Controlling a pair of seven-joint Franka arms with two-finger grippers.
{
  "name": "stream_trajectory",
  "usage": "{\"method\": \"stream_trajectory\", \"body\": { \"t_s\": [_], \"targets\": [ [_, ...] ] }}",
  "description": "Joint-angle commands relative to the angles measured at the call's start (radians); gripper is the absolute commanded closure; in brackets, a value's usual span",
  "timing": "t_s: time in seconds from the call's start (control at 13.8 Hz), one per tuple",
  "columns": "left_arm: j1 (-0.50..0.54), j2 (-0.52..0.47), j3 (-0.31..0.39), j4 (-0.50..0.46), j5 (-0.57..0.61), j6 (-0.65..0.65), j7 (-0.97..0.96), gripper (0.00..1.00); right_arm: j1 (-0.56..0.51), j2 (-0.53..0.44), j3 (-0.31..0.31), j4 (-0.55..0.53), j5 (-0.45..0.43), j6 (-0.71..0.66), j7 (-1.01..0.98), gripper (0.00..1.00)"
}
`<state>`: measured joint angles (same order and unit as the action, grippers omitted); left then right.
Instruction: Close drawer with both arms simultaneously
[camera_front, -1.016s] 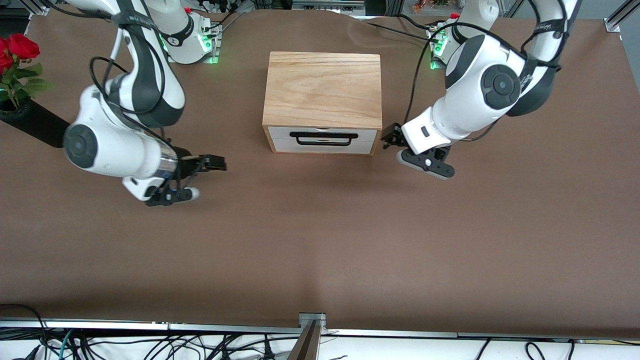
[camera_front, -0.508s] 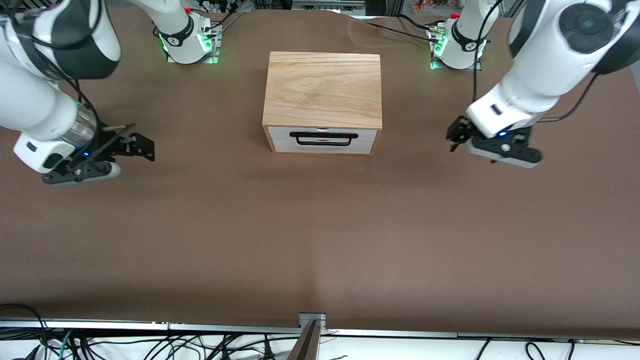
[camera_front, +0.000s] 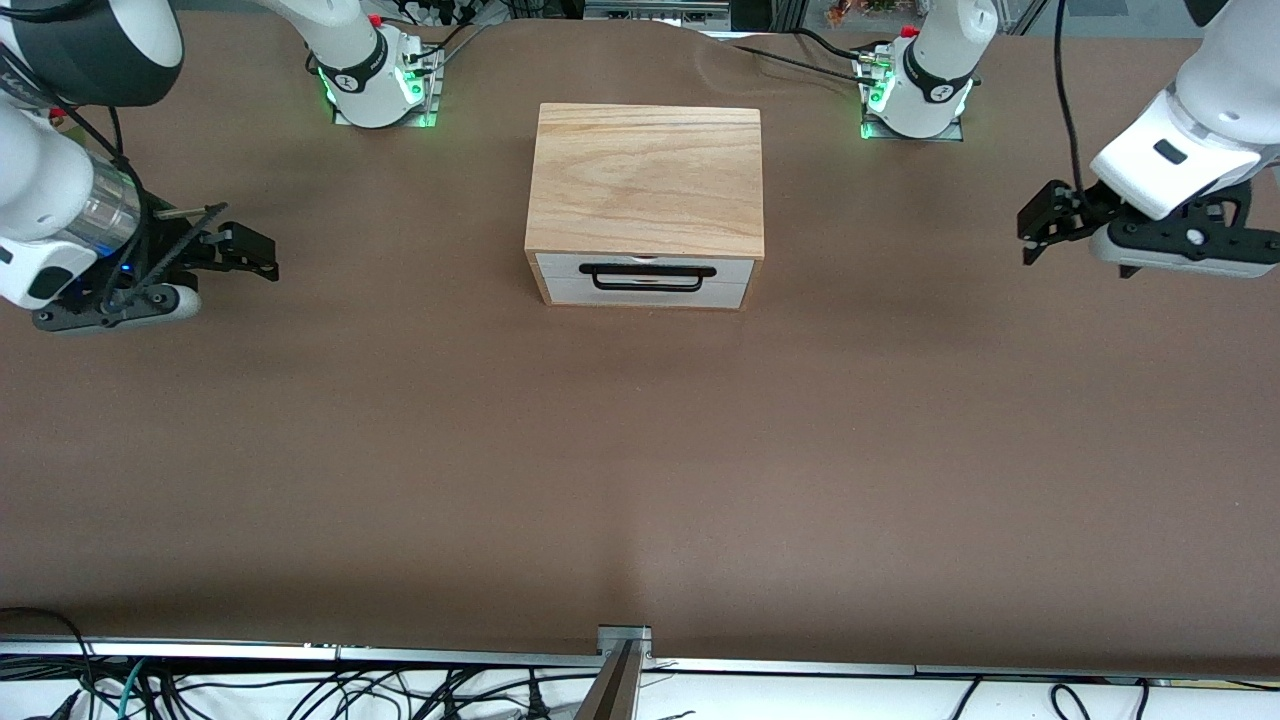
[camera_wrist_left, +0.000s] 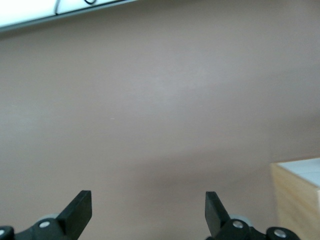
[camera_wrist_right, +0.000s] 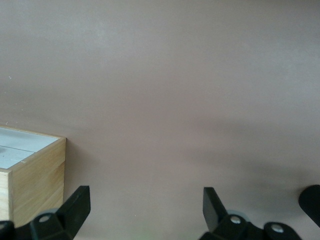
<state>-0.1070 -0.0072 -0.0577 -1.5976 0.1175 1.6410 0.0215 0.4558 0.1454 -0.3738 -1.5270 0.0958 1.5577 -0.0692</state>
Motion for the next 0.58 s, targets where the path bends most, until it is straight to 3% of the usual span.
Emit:
{"method": "stream_trajectory", "body": {
  "t_s": [0.0,0.51],
  "targets": [
    [-0.016,0.01,0.039,0.033,0.033,-0.03,0.073,0.0,0.004,-0.052,-0.01,-0.024,-0.016,-0.027,0.0,0.0],
    [-0.023,0.01,0.085,0.025,0.004,-0.024,0.083,0.0,0.003,-0.032,-0.017,0.005,-0.025,-0.015,0.0,0.0]
  ]
}}
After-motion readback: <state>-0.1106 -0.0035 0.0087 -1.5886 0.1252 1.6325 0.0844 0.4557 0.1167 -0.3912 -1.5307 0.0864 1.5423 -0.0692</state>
